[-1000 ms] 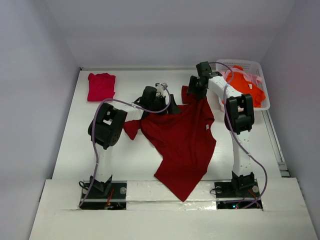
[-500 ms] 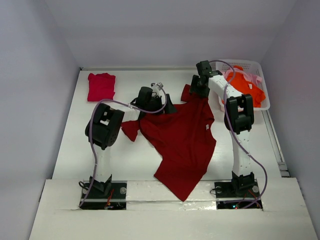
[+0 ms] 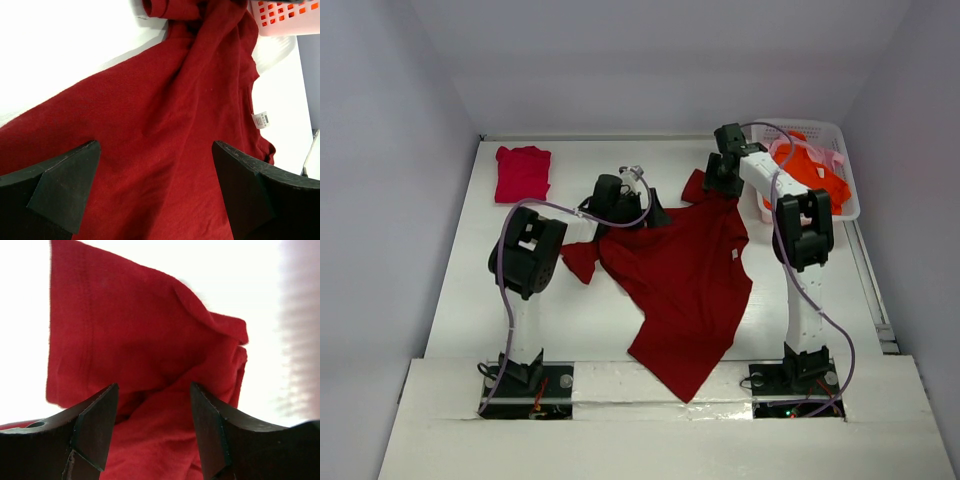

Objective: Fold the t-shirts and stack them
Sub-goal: Flatten the tshirt out

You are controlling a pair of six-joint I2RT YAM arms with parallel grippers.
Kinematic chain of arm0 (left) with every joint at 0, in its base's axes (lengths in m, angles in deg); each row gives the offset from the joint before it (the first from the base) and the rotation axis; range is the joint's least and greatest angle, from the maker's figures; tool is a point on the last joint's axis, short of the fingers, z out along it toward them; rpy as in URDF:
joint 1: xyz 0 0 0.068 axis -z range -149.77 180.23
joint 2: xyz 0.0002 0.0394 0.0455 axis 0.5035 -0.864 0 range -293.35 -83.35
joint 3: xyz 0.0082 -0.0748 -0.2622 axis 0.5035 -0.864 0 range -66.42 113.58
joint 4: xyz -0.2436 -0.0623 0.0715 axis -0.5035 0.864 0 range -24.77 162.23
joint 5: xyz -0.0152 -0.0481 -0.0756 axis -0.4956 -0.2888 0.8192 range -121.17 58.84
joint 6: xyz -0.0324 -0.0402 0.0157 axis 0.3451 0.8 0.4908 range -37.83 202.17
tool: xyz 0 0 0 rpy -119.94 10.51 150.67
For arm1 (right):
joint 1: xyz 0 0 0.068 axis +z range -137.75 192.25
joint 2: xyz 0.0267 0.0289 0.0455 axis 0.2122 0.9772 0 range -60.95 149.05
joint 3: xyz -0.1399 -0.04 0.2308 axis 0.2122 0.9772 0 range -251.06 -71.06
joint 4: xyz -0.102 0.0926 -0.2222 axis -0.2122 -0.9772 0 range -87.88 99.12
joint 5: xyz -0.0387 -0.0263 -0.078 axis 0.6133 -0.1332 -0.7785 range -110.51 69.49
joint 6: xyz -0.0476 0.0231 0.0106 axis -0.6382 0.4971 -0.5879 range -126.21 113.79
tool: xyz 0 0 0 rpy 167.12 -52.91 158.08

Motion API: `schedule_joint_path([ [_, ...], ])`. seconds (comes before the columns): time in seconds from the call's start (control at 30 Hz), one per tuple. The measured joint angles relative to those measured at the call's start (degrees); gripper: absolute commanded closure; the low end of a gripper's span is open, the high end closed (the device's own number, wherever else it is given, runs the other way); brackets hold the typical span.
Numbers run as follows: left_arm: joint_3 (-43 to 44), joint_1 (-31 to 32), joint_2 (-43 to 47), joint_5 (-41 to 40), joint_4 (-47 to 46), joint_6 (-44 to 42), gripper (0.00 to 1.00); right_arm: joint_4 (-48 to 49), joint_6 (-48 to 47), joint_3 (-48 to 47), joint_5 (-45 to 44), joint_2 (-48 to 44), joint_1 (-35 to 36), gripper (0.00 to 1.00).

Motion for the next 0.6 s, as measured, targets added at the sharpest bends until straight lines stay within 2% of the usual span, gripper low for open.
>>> schedule_joint_path([
  [0.6, -0.5, -0.6, 0.5, 0.0, 0.1, 0.0, 0.01, 3.4, -0.6, -1.4, 8.2, -4.3, 1.9, 0.37],
])
